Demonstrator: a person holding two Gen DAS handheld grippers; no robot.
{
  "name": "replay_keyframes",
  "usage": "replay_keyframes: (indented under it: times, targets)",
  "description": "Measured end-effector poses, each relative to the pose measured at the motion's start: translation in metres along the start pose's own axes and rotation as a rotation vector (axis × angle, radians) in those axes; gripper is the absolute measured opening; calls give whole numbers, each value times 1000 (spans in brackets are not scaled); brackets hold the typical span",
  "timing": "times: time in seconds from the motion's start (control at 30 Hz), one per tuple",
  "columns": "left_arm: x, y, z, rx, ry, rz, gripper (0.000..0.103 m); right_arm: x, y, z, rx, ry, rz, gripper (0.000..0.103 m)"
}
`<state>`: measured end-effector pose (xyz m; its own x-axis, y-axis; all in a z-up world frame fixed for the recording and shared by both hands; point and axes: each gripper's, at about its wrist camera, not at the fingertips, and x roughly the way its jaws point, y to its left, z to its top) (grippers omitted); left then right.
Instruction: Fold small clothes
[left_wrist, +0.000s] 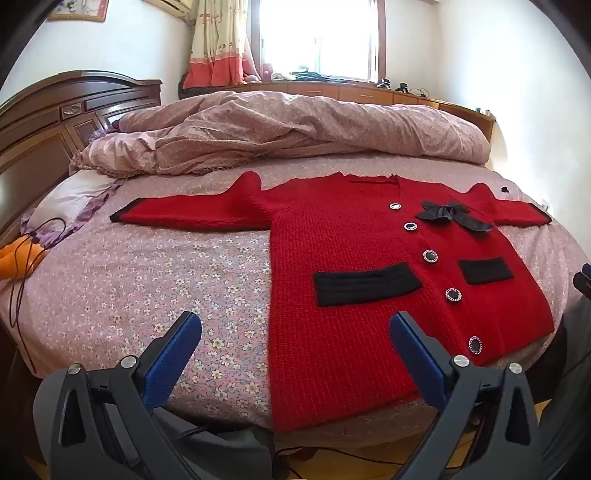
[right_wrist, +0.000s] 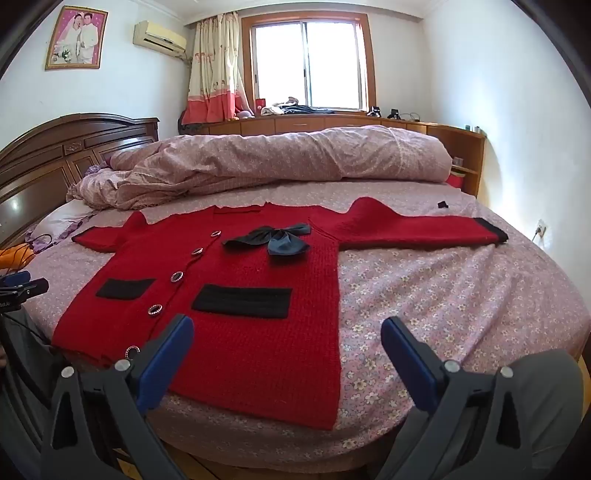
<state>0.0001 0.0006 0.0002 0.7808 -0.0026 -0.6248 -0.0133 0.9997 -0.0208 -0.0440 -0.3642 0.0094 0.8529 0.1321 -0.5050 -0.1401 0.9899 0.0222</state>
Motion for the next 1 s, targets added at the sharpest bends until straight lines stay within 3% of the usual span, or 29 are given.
replay_keyframes:
  times: [1.0]
  targets:
    - [-1, 0, -1, 22, -1, 14, 99, -1, -4, 2, 21, -8, 20, 103]
